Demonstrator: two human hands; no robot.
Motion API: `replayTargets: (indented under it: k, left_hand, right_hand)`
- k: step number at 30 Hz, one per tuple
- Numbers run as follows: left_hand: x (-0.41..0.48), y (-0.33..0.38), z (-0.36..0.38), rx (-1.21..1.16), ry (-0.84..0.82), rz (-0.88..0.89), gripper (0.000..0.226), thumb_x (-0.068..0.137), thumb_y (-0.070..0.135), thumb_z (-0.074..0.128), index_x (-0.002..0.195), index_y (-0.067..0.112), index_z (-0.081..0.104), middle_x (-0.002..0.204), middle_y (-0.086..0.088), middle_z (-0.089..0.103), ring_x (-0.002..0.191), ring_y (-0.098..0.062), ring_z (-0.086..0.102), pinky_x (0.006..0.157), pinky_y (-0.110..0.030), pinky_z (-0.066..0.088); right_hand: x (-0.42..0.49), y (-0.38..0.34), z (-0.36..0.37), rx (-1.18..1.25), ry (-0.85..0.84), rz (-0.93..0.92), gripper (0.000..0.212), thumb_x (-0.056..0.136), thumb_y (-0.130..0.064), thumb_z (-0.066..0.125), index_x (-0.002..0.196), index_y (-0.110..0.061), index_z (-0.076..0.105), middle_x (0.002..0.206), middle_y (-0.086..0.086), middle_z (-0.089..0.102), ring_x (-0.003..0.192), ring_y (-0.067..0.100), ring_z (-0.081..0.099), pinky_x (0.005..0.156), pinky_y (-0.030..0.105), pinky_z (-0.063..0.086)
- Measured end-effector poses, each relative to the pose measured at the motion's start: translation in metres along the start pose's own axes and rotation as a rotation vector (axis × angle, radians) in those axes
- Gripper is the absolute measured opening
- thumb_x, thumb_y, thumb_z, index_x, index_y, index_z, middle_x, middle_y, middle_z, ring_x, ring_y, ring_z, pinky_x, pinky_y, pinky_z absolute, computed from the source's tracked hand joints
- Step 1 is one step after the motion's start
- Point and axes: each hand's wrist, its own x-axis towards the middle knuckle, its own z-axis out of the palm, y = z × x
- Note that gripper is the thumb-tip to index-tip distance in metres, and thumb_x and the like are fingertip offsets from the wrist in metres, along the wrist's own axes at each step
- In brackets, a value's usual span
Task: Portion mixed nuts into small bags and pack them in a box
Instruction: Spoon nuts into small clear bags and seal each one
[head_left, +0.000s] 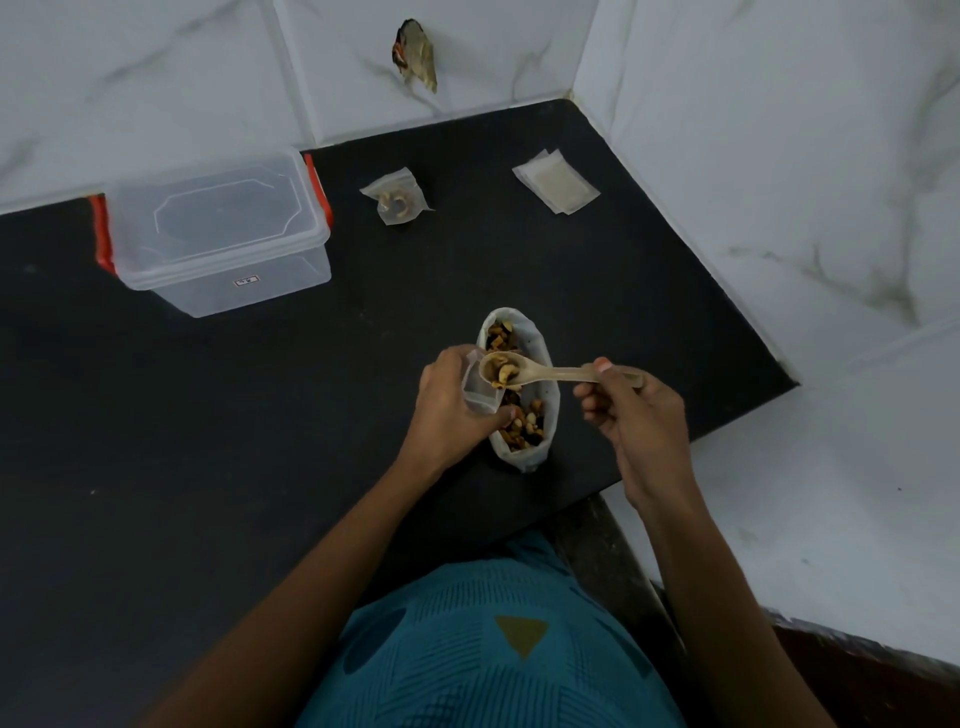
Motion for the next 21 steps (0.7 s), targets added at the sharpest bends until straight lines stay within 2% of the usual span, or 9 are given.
replayTargets:
  k: [3,6,9,11,14,16,19,21]
  left_hand:
    - [0.000,0.000,0.001,-0.034,0.028,0.022,0.061,0.065,0.021,0.080,0.116,0.018,0.046,0.117,0.002,0.050,0.114,-0.010,0.041,0.089,-0.028,0.044]
    - [0.001,0.003,0.002,-0.067,0.054,0.055,0.055,0.065,0.020,0.080,0.108,0.020,0.046,0.107,0.006,0.053,0.106,-0.010,0.049,0.086,-0.030,0.049]
    - [-0.001,0.012,0.002,-0.139,0.061,0.097,0.048,0.067,0.023,0.078,0.105,0.017,0.049,0.100,0.012,0.055,0.099,-0.002,0.053,0.081,-0.020,0.049]
    - [-0.003,0.016,0.003,-0.172,0.058,0.092,0.045,0.071,0.022,0.075,0.108,0.013,0.052,0.103,0.010,0.055,0.099,0.002,0.050,0.076,-0.009,0.045]
    - [-0.005,0.017,0.003,-0.203,0.066,0.104,0.039,0.074,0.013,0.072,0.108,0.013,0.052,0.104,0.005,0.057,0.099,-0.004,0.053,0.076,-0.008,0.044]
    - [-0.006,0.017,0.002,-0.225,0.067,0.126,0.038,0.073,0.015,0.073,0.106,0.016,0.053,0.103,0.005,0.058,0.098,-0.006,0.055,0.077,-0.011,0.047]
    - [-0.008,0.015,0.001,-0.228,0.049,0.136,0.036,0.072,0.023,0.070,0.103,0.023,0.052,0.106,0.004,0.057,0.101,-0.010,0.055,0.080,-0.015,0.048]
    - [-0.009,0.015,0.001,-0.245,0.046,0.136,0.037,0.069,0.029,0.070,0.100,0.030,0.050,0.105,0.007,0.057,0.102,-0.011,0.056,0.082,-0.019,0.049]
  right_hand:
    - [-0.002,0.002,0.008,-0.134,0.001,-0.152,0.016,0.091,-0.015,0.053,0.078,-0.013,0.064,0.065,-0.001,0.063,0.057,0.002,0.058,0.058,0.015,0.048]
    - [-0.006,0.004,0.016,-0.326,-0.025,-0.366,0.015,0.091,-0.011,0.053,0.080,-0.016,0.062,0.067,-0.005,0.062,0.059,-0.002,0.058,0.058,0.011,0.047]
    - [-0.011,0.009,0.024,-0.523,-0.131,-0.593,0.010,0.090,-0.006,0.055,0.089,-0.007,0.065,0.074,-0.003,0.064,0.065,0.002,0.060,0.064,0.010,0.047]
    - [-0.012,0.011,0.028,-0.648,-0.224,-0.742,0.014,0.087,-0.007,0.054,0.091,0.002,0.065,0.079,0.008,0.067,0.066,0.007,0.062,0.066,0.014,0.048]
    - [-0.010,0.007,0.032,-0.790,-0.313,-0.917,0.027,0.083,-0.013,0.045,0.086,0.005,0.065,0.078,0.015,0.067,0.067,0.024,0.066,0.068,0.028,0.048]
    - [-0.010,0.006,0.030,-0.892,-0.367,-0.969,0.028,0.083,-0.012,0.044,0.085,0.006,0.065,0.080,0.017,0.067,0.069,0.028,0.066,0.065,0.027,0.049]
    - [-0.012,0.007,0.029,-0.955,-0.416,-0.908,0.044,0.087,-0.024,0.035,0.103,0.004,0.065,0.098,0.019,0.065,0.091,0.033,0.061,0.079,0.035,0.045]
    - [-0.012,0.005,0.028,-0.923,-0.392,-0.902,0.040,0.085,-0.022,0.037,0.098,0.004,0.066,0.094,0.018,0.067,0.085,0.032,0.064,0.077,0.028,0.045]
